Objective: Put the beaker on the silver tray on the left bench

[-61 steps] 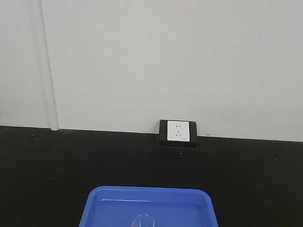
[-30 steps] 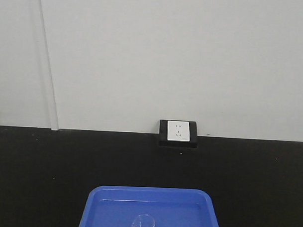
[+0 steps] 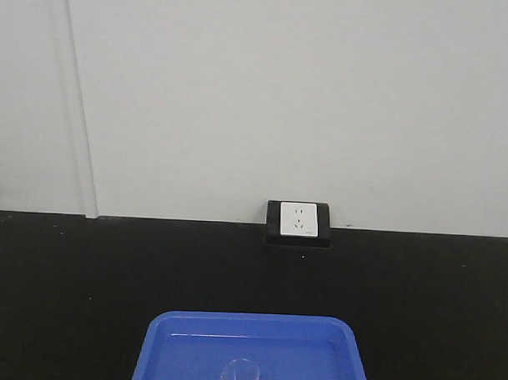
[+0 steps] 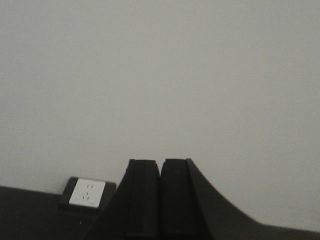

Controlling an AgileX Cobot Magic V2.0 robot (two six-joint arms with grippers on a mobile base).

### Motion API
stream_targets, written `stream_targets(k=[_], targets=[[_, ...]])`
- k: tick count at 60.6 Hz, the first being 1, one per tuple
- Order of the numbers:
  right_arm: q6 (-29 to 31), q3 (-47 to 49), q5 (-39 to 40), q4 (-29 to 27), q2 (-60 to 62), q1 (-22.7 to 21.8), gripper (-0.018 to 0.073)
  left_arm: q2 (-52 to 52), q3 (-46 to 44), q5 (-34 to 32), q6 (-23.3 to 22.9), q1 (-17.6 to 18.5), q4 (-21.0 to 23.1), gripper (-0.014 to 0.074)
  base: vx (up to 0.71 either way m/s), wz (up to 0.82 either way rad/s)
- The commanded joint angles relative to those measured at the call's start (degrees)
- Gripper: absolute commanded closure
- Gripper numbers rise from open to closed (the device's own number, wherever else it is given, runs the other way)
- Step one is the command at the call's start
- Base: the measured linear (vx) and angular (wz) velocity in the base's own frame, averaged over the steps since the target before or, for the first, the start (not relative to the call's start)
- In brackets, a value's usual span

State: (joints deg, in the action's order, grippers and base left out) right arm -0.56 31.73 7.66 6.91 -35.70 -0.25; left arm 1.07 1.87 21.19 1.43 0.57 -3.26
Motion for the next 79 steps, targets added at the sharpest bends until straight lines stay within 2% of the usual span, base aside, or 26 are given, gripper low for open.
stream_targets(k=[1, 11, 17, 30, 40, 50, 56, 62, 68, 73, 79], targets=[[0.03, 4.32, 4.15, -0.09, -6.64, -0.32, 0.0571, 0.39, 1.14, -4.31, -0.1, 0.33, 0.16, 0.0595, 0.0, 0.0], [0.03, 4.66, 4.94, -0.09, -13.69, -0.32, 0.0568, 0.39, 1.14, -4.31, -0.1, 0.33, 0.16, 0.0595, 0.0, 0.0], [-1.92, 4.66, 5.05, -0.09, -15.74, -0.32, 0.0559, 0.39, 1.14, -4.31, -0.1, 0.33, 0.16, 0.0595, 0.0, 0.0], [-9.28, 4.66, 5.17, -0.09, -16.07, -0.32, 0.0442, 0.39, 1.14, -4.31, -0.1, 0.33, 0.16, 0.0595, 0.0, 0.0], [-10.24, 4.66, 5.19, -0.04, -16.07, -0.32, 0.0249, 0.39, 1.14, -4.31, -0.1, 0.33, 0.16, 0.0595, 0.0, 0.0], [-10.53, 4.66, 5.19, -0.22, -16.07, -0.32, -0.004, 0.39, 1.14, -4.31, -0.1, 0.33, 0.16, 0.0595, 0.0, 0.0], [-10.47, 4.66, 5.12, -0.22, -16.23, -0.32, -0.0169, 0.39, 1.14, -4.31, -0.1, 0.33, 0.16, 0.0595, 0.0, 0.0], [-10.8, 4.66, 5.78, -0.23, -16.23, -0.32, -0.0166, 0.39, 1.14, -4.31, -0.1, 0.33, 0.16, 0.0595, 0.0, 0.0], [-14.64, 4.66, 7.64, -0.02, -16.45, 0.66, -0.0155, 0.39, 1.14, -4.31, -0.1, 0.33, 0.16, 0.0595, 0.0, 0.0], [-15.31, 4.66, 10.32, 2.04, -18.29, 3.27, -0.0132, 0.39, 1.14, -4.31, -0.1, 0.33, 0.16, 0.0595, 0.0, 0.0], [-15.31, 4.66, 12.79, 7.09, -23.05, 7.97, -0.0096, 0.39, 1.14, -4.31, -0.1, 0.33, 0.16, 0.0595, 0.0, 0.0]])
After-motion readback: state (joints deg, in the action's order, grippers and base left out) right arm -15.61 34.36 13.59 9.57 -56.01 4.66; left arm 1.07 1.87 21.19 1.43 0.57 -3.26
